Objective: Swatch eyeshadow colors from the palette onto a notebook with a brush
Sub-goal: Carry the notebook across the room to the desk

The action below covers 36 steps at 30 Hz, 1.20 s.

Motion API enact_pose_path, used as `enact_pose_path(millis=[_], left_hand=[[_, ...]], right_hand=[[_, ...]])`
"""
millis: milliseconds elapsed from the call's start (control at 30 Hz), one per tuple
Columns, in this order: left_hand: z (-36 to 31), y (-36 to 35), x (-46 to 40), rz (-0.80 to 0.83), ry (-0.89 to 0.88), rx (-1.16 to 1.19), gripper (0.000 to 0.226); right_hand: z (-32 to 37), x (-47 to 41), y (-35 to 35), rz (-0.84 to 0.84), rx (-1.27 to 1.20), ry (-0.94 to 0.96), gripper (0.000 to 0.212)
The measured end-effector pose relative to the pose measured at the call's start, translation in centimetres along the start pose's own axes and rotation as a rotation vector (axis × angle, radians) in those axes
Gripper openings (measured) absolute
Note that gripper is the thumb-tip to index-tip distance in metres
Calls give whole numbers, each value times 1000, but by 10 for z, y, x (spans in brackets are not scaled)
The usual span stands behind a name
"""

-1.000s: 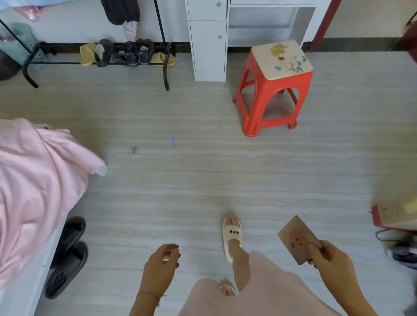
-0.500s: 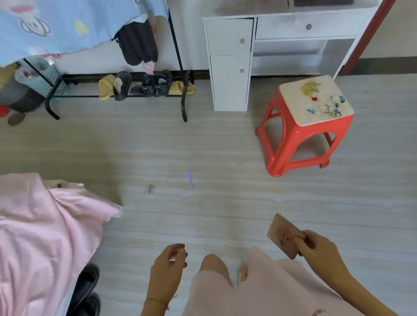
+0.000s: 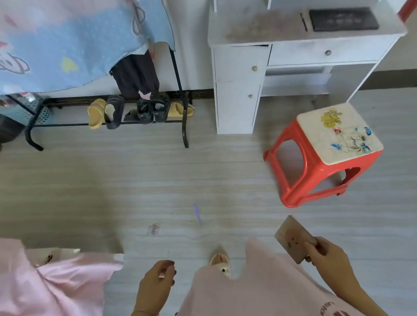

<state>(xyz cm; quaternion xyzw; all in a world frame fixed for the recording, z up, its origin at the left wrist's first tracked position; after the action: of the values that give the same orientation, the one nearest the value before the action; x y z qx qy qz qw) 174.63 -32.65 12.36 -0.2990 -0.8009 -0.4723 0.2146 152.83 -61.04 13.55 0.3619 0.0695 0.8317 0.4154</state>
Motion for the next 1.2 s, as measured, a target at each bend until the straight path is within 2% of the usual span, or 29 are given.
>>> enact_pose_path(millis=[167, 333, 600, 767, 867, 1033, 1200], left_hand=[[-67, 36, -87, 26, -107, -146, 16], [-156, 34, -150, 135, -216, -218, 19], [-270, 15, -231, 167, -180, -185, 14], [-367, 12, -279, 177, -262, -213, 13], [-419, 25, -309, 137, -281, -161, 13], [-464, 34, -355, 120, -254, -136, 14], [-492, 34, -408, 169, -212, -204, 13]], right_hand=[[51, -48, -7, -84, -70, -14, 20], [73, -100, -3, -168, -142, -78, 20], [126, -217, 36, -209, -179, -125, 24], [167, -303, 77, -210, -142, -136, 19], [197, -344, 87, -203, -116, -149, 25], [245, -403, 87, -188, -100, -132, 30], [275, -452, 91, -244, -153, -148, 28]])
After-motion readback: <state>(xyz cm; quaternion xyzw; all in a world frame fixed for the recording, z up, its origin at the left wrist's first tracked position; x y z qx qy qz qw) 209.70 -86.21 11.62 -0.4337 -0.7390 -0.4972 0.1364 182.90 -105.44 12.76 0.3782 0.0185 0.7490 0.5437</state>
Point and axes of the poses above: each hand's wrist, its own x-axis away from the middle knuckle, its own y-axis out of the back of the hand, z = x × y, the point moved 4 cm from there along -x, towards the middle knuckle, and after that the axes turned 12 degrees about -x, right-handed, at the moved point
